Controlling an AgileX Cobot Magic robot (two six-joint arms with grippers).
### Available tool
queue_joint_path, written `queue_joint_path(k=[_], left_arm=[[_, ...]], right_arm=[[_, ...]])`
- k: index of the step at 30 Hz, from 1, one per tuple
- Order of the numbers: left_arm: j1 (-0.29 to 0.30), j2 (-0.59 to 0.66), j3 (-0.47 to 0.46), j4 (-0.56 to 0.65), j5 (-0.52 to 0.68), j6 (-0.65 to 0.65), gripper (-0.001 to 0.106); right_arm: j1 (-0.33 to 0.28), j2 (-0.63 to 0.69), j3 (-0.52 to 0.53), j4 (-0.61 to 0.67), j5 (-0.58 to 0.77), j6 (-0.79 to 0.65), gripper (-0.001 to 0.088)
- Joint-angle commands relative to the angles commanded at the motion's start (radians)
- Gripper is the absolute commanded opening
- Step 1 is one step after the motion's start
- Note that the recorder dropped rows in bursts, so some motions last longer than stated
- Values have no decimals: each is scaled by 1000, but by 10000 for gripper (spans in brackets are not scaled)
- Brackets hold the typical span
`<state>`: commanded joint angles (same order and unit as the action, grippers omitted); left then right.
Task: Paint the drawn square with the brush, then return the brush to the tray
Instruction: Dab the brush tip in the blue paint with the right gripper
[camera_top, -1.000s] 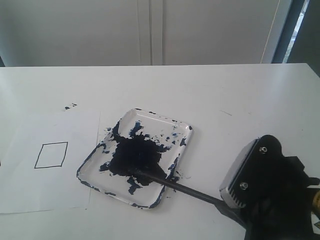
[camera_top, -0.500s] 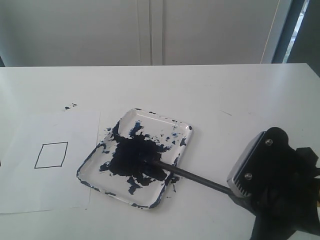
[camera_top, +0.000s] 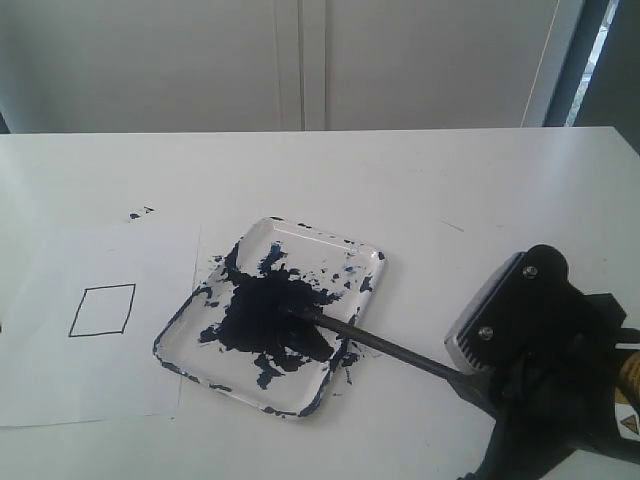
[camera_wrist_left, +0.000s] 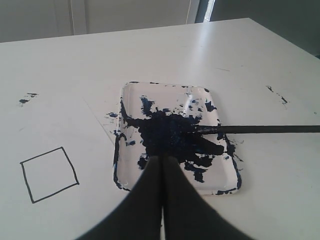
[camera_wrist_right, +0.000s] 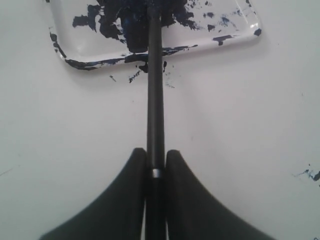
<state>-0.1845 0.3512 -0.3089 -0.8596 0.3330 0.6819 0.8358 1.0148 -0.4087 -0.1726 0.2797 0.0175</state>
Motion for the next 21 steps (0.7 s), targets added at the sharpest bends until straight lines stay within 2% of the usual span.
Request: queue_joint_path(k=[8,16,21], left_arm=[[0,0,0,0,0,0,0],[0,0,0,0,0,0,0],[0,0,0,0,0,0,0]], right_arm=[[0,-1,0,52,-47,15,0],[2,-1,0,116,39,9,0],[13,-28,0,136,42,-23,0]])
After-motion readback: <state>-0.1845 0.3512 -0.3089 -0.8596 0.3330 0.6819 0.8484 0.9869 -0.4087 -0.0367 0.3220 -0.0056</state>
